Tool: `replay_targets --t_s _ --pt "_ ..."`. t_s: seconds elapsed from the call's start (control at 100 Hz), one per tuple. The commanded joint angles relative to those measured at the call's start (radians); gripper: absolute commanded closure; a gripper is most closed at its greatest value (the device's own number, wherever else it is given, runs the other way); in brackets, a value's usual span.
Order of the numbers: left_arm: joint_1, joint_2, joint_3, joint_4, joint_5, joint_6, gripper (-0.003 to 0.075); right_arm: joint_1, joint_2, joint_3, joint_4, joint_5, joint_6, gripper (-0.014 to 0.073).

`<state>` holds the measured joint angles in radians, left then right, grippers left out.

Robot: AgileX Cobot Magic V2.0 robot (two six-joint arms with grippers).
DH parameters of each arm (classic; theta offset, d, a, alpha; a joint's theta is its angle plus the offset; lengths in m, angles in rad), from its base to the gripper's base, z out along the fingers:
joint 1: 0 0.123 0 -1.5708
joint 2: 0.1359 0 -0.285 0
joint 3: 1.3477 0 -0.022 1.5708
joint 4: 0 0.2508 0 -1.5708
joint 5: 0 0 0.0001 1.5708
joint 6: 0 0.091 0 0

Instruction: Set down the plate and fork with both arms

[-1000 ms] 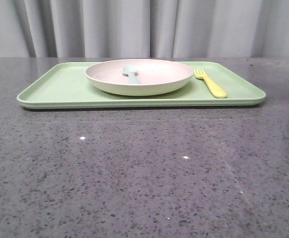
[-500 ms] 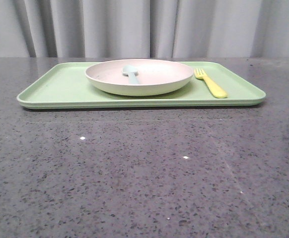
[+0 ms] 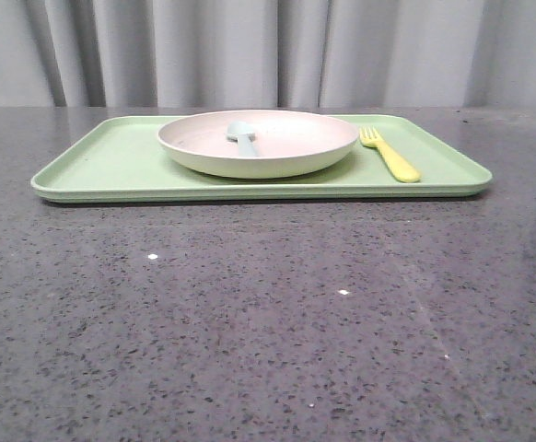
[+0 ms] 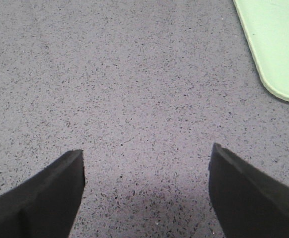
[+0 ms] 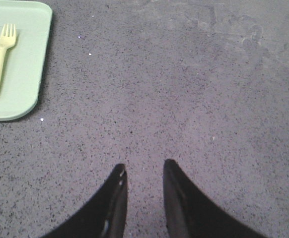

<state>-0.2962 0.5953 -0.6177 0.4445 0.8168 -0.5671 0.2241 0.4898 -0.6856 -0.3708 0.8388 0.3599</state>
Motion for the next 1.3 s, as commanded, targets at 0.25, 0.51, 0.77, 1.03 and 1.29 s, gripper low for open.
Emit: replay_targets --t_s 0.25,0.51,0.77,1.03,1.29 --pt "0.001 0.001 -0.029 0.029 -0.058 -0.014 0.0207 -0.007 -0.096 0.037 -0.024 -0.071 0.0 0.039" --pt "0.001 0.001 -0.029 0.029 -0.058 -0.014 0.0398 -0.007 -0.096 0.037 -0.024 -0.071 0.0 0.0442" --pt "0.001 0.001 -0.029 0.029 -0.058 -0.014 0.0739 -0.007 -0.096 0.037 -0.024 -0.072 0.0 0.0711" --pt "0.001 0.001 -0.029 0.029 -0.058 -0.014 0.0741 -0.007 -0.096 0.037 -0.024 -0.072 0.0 0.0713" --pt "0.001 0.001 -0.029 0.029 -0.058 -0.014 0.0741 -0.007 -0.096 0.037 -0.024 -0.072 0.0 0.0713"
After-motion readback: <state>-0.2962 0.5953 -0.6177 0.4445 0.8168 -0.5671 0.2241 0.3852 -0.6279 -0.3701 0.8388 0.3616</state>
